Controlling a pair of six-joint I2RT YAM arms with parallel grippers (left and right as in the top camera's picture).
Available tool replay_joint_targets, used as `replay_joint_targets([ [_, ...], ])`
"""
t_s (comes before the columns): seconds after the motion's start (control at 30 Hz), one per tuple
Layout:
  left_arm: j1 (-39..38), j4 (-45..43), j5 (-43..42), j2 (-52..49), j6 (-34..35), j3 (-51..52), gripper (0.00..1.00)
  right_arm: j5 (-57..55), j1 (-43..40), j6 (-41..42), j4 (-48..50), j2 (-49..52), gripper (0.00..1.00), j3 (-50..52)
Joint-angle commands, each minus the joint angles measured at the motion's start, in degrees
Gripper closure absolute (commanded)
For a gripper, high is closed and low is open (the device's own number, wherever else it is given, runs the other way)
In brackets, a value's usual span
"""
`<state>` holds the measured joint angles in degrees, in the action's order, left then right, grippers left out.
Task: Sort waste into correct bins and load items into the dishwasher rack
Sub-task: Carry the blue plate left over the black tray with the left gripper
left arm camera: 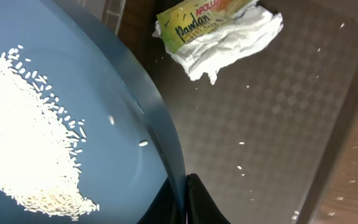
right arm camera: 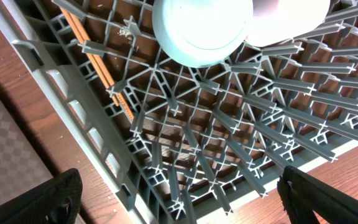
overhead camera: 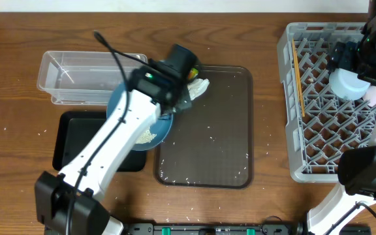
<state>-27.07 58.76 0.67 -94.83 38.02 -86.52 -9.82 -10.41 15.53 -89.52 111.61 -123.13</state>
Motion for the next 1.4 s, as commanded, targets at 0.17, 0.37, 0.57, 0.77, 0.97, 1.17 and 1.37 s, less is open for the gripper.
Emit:
replay_joint_targets([
  [0.17, 9.09, -0.04, -16.0, 2.45, -5.53, -1.57, 0.94, 0.0, -0.07, 0.72, -0.07, 0.04, 0.01, 0.13],
  [0.37, 14.8, 0.57, -20.72, 6.6, -8.04, -1.57, 0.94, 0.0, -0.07, 0.72, -0.07, 0.04, 0.01, 0.13],
  [0.57, 20.28, 1.77, -26.82, 8.66, -9.4, -1.55, 0.94, 0.0, -0.07, 0.72, -0.07, 0.04, 0.01, 0.13],
  [0.77, 23.32, 1.62, -29.81, 8.66, -9.94, 0.04, 0.94, 0.0, -0.07, 0.72, -0.07, 0.04, 0.01, 0.13],
  [0.97, 26.77, 1.64, -37.77, 8.66, -14.01, 0.94, 0.94, 0.0, -0.07, 0.72, -0.07, 0.04, 0.01, 0.13],
  [1.17, 31.8, 2.47, -45.99, 8.66, -16.22, 0.98, 0.94, 0.0, -0.07, 0.72, -0.07, 0.04, 0.01, 0.13],
  [1.37, 37.73, 7.1, -48.04, 8.66, -19.45, 1.62, 0.94, 0.0, -0.07, 0.72, -0.04, 0.04, 0.01, 0.13],
])
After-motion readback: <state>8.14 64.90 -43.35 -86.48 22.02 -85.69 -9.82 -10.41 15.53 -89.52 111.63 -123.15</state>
